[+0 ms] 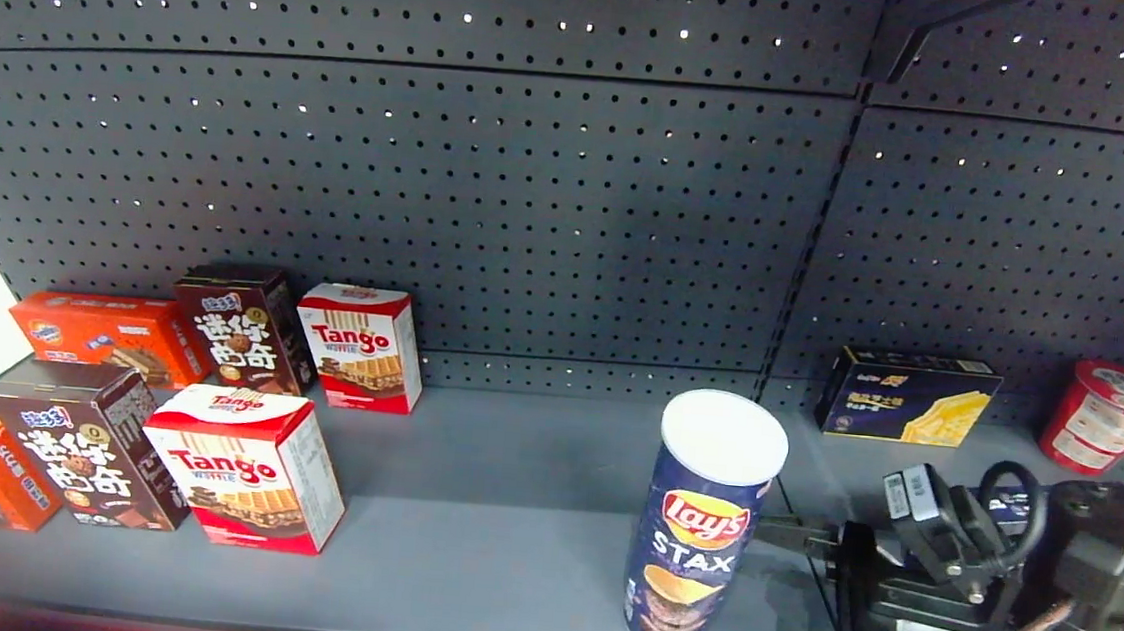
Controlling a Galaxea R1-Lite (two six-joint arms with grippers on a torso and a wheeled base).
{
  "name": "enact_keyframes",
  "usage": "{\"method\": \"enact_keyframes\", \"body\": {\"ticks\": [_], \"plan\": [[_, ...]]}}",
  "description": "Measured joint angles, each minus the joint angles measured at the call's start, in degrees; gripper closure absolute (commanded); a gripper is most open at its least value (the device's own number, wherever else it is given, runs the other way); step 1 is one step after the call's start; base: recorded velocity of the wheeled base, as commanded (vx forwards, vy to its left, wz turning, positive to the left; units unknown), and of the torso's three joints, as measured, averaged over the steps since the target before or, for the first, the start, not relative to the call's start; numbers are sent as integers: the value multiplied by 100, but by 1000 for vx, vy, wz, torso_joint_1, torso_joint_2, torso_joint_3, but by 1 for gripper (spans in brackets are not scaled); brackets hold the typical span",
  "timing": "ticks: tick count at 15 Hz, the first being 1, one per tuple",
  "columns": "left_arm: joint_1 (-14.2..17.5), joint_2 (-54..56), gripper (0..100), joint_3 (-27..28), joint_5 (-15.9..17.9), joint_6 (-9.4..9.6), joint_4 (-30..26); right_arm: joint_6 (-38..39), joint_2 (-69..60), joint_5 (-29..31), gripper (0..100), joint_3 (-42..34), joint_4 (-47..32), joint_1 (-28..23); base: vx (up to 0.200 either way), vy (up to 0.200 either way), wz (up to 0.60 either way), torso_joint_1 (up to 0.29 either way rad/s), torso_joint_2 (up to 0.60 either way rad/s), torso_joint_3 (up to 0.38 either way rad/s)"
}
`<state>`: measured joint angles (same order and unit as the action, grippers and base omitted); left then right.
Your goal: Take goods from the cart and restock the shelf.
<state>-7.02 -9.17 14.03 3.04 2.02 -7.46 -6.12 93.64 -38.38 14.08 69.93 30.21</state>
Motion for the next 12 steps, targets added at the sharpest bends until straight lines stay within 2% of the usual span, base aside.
{"method": "enact_keyframes", "body": {"ticks": [4,12], "plan": [[-28,27,100,-6,30,-2,-4,-6,-753,28,0,-271,-449,-496,0,0,0,0,0,0],[-30,190,100,-179,66,-20,-4,-211,-703,39,0,-413,-475,-400,0,0,0,0,0,0]]}}
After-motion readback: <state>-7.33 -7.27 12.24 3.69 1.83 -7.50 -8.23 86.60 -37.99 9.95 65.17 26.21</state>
